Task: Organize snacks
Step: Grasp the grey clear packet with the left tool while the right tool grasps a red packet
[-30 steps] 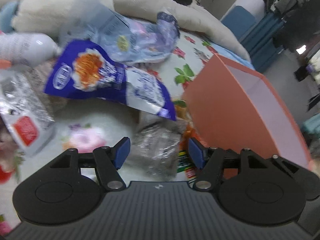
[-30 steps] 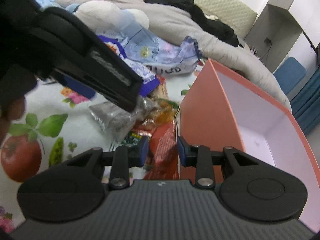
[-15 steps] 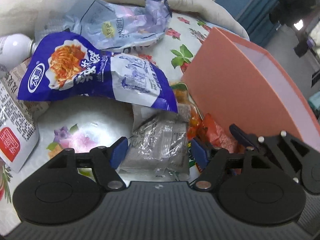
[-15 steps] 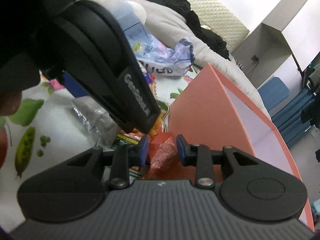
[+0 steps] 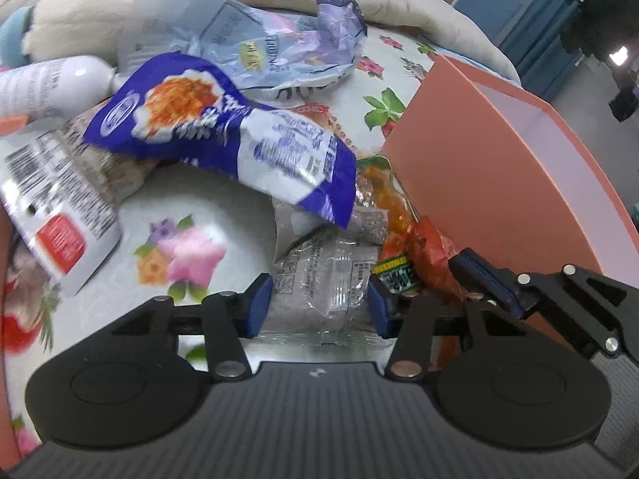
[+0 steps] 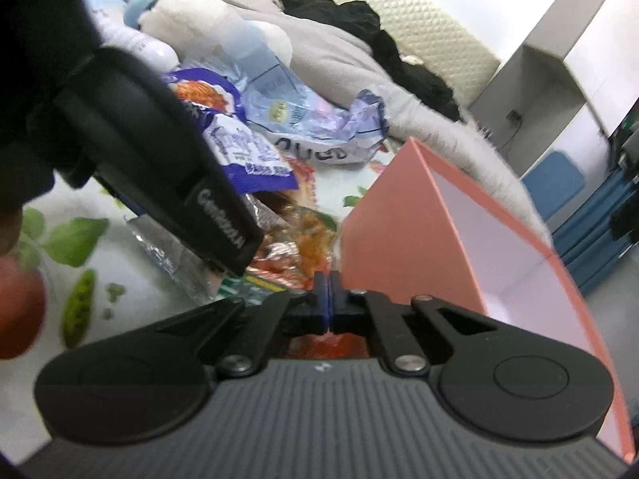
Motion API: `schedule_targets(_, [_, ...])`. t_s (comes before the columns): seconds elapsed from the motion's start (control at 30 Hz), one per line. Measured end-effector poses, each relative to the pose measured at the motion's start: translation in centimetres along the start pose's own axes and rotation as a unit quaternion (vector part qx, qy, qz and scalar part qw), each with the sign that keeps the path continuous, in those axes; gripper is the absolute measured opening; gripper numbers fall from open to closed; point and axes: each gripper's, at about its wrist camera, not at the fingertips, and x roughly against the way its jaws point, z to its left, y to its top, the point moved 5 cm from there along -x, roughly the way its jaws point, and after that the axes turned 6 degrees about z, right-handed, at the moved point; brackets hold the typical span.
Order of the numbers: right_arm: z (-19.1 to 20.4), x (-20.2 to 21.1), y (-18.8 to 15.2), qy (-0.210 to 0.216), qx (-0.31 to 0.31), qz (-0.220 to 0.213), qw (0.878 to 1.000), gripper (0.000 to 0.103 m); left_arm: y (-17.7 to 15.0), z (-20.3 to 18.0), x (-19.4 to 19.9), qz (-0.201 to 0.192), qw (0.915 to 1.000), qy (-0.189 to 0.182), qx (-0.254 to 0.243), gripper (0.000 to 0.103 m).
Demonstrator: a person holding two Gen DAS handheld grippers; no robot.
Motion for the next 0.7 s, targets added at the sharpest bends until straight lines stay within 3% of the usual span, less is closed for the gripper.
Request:
schedule_targets(0.27, [0.1, 2.3, -1.7, 0.002, -0.029, -0.005, 1.0, 0.004, -3.7, 1.9, 3.5, -0.01, 0.9977, 0.035, 0.057, 0.056])
schedule_targets(0.3, [0.3, 2.5, -1.9, 0.002, -0.031, -0.004, 0.999, 0.008, -4.2, 2.1, 4.0, -0.013, 0.9971, 0.04, 0.064, 0.056])
schedule_targets(0.4, [0.1, 2.1, -2.0, 0.0, -0.034, -0.003, 0.999, 0.043, -5.3, 2.8, 5.4, -0.02, 0.9954, 0.047, 0.081, 0.056])
schedule_targets(0.7, [0.9, 1.2, -1.7, -0.047, -0.021, 0.006, 0.999, 0.043, -7.8, 3.8, 8.3, -0.025, 0.9936, 0.051, 0.097, 0.056])
